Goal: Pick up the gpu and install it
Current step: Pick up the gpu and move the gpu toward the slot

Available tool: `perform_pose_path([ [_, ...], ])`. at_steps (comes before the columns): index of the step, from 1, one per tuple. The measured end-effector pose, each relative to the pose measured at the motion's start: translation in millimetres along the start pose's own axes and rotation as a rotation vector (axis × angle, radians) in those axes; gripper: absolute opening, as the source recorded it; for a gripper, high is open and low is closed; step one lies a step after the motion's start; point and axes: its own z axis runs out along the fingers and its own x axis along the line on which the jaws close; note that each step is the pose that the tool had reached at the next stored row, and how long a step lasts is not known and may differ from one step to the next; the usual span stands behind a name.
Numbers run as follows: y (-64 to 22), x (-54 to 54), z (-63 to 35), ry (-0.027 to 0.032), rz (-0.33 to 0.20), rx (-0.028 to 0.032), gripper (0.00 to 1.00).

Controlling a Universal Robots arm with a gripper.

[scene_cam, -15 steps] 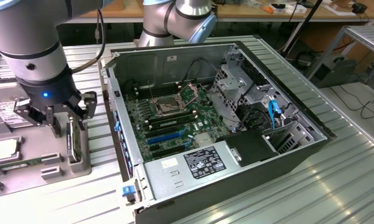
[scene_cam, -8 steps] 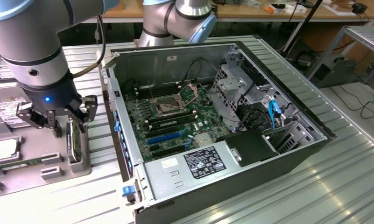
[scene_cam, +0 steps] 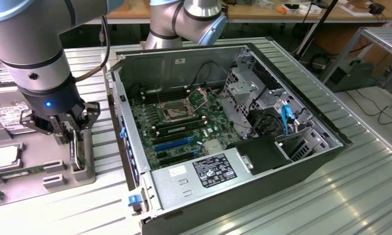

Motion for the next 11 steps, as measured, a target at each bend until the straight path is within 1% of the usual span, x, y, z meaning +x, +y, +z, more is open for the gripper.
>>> perform_pose_path([
  [1,0.0,0.0,0.0,0.0000,0.000,0.0001,0.31],
  [3,0.0,0.0,0.0,0.0000,0.000,0.0001,0.27],
  [11,0.0,0.0,0.0,0.0000,0.000,0.0000,0.27],
])
